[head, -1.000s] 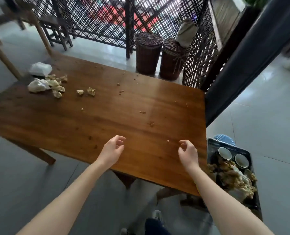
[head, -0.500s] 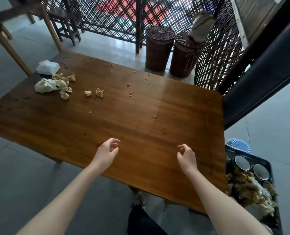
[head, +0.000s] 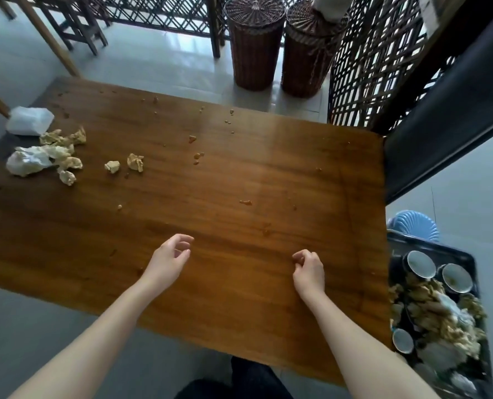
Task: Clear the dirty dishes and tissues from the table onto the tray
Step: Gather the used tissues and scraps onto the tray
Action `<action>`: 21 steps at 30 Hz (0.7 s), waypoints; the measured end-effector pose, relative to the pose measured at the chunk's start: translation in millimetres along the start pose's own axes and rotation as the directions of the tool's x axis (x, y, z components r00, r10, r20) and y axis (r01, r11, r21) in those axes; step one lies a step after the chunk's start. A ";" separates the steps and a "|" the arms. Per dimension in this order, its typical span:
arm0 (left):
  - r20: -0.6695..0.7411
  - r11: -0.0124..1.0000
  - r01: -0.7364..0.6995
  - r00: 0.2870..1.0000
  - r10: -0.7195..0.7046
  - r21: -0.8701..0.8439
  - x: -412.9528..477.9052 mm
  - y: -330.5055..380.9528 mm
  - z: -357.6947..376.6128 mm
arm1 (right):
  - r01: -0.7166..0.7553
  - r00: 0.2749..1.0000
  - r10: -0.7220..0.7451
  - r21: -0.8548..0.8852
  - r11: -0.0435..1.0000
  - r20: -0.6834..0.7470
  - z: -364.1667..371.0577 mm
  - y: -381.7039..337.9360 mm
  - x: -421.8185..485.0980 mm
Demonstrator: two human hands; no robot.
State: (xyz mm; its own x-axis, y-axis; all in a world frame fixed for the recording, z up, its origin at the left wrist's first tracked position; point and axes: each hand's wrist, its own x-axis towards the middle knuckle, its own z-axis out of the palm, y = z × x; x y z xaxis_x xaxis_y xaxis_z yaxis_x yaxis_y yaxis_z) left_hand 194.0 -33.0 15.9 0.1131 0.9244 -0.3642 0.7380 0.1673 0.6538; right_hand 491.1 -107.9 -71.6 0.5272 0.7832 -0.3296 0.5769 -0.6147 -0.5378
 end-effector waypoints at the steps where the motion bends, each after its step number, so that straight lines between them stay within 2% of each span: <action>1: 0.003 1.000 0.003 1.000 -0.003 0.004 2.6 2.7 0.5 | -0.003 1.000 0.003 0.000 1.000 -0.002 0.8 0.3 0.0; 6: 0.016 0.999 -0.036 0.999 0.036 0.011 19.0 26.5 -0.9 | -0.010 1.000 0.010 0.048 0.999 0.003 -0.3 1.0 1.8; 14: 0.061 0.994 -0.109 0.992 0.108 0.017 35.7 54.1 -10.3 | -0.037 0.995 0.050 0.148 0.988 -0.084 -21.3 -14.6 10.8; 21: 0.005 0.990 -0.137 0.991 0.137 -0.011 39.6 52.0 -44.5 | 0.054 0.988 -0.024 0.196 0.979 -0.152 -16.2 -60.2 11.9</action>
State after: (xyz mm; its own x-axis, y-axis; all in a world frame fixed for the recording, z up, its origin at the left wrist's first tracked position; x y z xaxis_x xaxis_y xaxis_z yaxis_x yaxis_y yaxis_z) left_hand 207.2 27.6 64.9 0.2167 0.9369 -0.2743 0.7084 0.0424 0.7045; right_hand 472.7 -63.1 -30.5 0.6017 0.7745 -0.1952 0.4712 -0.5416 -0.6962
